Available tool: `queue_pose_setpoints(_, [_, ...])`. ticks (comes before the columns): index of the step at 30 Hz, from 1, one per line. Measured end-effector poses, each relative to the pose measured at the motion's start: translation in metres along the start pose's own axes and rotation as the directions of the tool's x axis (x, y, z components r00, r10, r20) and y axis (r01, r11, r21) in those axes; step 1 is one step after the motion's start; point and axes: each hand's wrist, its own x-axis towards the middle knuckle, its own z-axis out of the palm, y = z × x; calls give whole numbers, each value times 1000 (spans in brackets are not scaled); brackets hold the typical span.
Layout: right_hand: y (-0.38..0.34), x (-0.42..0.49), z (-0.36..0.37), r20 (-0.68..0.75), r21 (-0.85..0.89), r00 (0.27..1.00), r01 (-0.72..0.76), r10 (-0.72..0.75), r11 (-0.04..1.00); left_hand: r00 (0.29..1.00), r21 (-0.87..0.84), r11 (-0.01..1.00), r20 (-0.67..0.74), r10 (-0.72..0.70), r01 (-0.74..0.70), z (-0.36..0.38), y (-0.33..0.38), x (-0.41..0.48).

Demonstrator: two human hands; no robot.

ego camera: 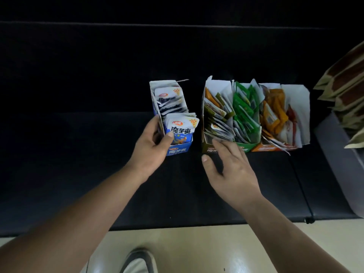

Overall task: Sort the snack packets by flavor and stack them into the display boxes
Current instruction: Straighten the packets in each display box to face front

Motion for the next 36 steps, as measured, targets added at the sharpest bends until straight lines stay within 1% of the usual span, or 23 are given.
queue_pose_setpoints(2, [0,2,-3,22,-16,1000,0,0,1000,999,31,999,-27,-37,37,2,-2,6])
queue_pose_setpoints(4, [-2,4,-6,63,-37,998,-6,9,999,985,133,988,-165,-53,75,4,-7,10])
queue_pose_setpoints(6, [-4,7,-7,119,-70,993,-19,27,997,938,221,970,-347,-19,101,7,-11,2])
queue_pose_setpoints(7, [-4,9,-7,136,-79,990,-25,35,997,912,223,971,-410,12,88,10,-10,-8])
queue_pose_setpoints(8, [-5,10,-8,146,-77,988,-30,41,997,903,209,977,-428,47,48,15,-9,-22])
queue_pose_setpoints(9, [-5,11,-10,150,-69,988,-35,45,997,911,188,982,-403,85,-8,21,-5,-40])
queue_pose_setpoints(10, [-5,12,-11,153,-64,987,-38,47,997,931,166,984,-346,119,-64,26,-2,-57])
queue_pose_setpoints(12, [-5,8,-14,173,-67,984,-27,38,997,968,138,980,-189,167,-142,35,3,-83])
queue_pose_setpoints(14, [-6,-3,-17,203,-41,979,-15,23,999,978,145,970,-50,203,-194,40,4,-91])
queue_pose_setpoints(16, [-7,-15,-21,232,-14,973,-11,14,1000,974,190,955,22,227,-227,41,2,-90])
queue_pose_setpoints(18, [-6,-27,-25,258,-3,966,-6,7,1000,967,241,937,27,254,-253,41,-2,-89])
queue_pose_setpoints(21, [-6,-44,-29,270,3,963,15,-15,1000,968,223,943,7,250,-245,43,-10,-95])
queue_pose_setpoints(25, [-11,-71,-22,247,-76,969,10,9,997,970,213,946,59,236,-244,47,-14,-105])
queue_pose_setpoints(27, [-11,-79,-20,245,-94,969,13,11,995,969,221,943,60,241,-249,49,-14,-108])
queue_pose_setpoints(29, [-11,-83,-25,275,-108,961,6,24,994,969,240,939,68,236,-246,51,-11,-110])
queue_pose_setpoints(31, [-15,-87,-35,358,-119,931,-30,71,992,978,248,946,82,192,-207,55,-6,-114])
queue_pose_setpoints(33, [-17,-92,-45,442,-136,890,-56,111,989,989,256,957,94,116,-136,58,2,-118])
queue_pose_setpoints(36, [-21,-95,-60,496,-171,857,-65,143,983,983,352,933,184,11,-76,55,21,-124])
